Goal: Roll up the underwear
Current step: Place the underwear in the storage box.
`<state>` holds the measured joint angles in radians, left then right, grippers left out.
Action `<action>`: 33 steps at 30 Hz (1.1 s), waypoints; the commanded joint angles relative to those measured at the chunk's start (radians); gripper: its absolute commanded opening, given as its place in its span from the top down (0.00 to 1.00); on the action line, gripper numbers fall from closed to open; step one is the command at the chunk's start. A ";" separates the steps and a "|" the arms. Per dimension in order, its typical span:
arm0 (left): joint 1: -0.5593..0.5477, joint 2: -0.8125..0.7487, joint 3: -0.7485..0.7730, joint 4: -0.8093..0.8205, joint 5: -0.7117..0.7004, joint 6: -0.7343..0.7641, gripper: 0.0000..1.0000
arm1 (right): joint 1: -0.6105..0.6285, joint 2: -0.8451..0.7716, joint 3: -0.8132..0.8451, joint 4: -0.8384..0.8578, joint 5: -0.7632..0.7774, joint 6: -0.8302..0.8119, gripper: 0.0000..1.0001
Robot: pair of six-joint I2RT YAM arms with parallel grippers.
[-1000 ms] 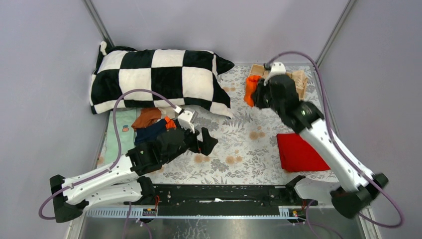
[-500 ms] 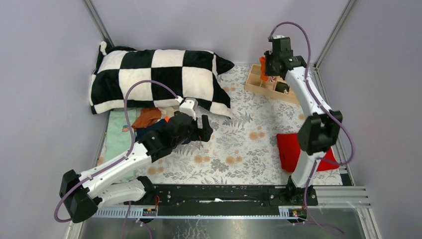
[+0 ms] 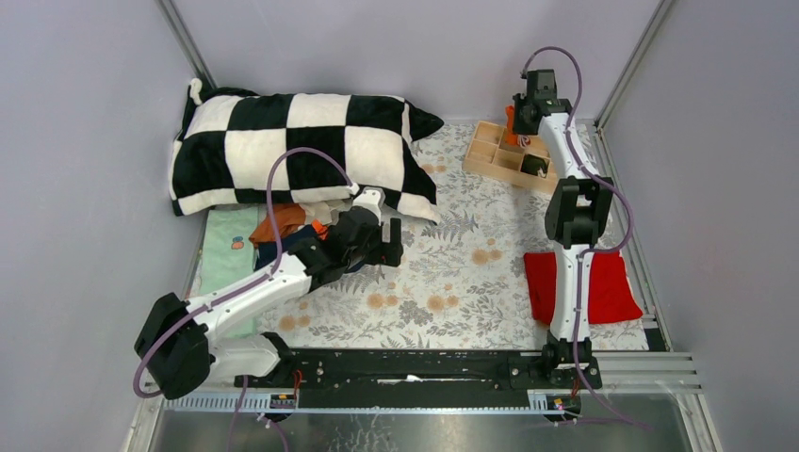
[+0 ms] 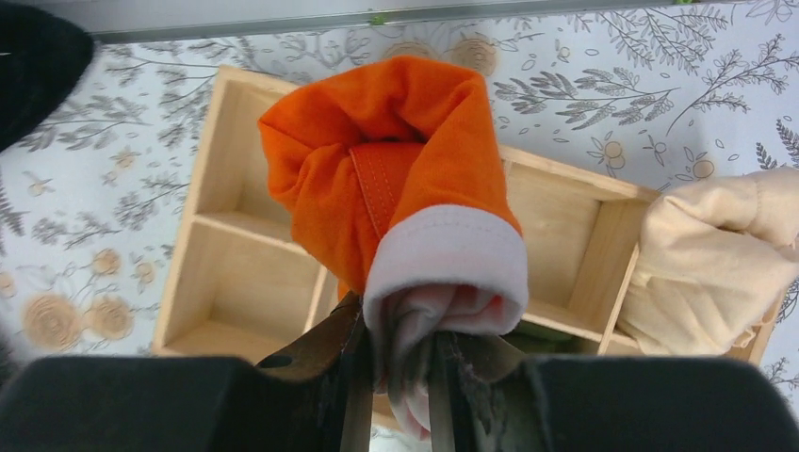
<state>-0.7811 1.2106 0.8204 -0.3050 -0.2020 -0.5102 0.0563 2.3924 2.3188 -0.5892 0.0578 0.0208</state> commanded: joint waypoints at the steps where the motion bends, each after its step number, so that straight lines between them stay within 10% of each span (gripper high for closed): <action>1: 0.018 0.036 0.014 0.057 0.023 0.026 0.01 | -0.025 0.036 0.070 0.024 -0.037 -0.016 1.00; 33: 0.061 0.133 0.019 0.100 0.102 0.028 0.01 | -0.041 0.206 0.072 0.044 -0.019 0.050 1.00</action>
<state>-0.7319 1.3319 0.8204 -0.2581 -0.1146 -0.4950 0.0113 2.5565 2.3608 -0.5251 -0.0624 0.0849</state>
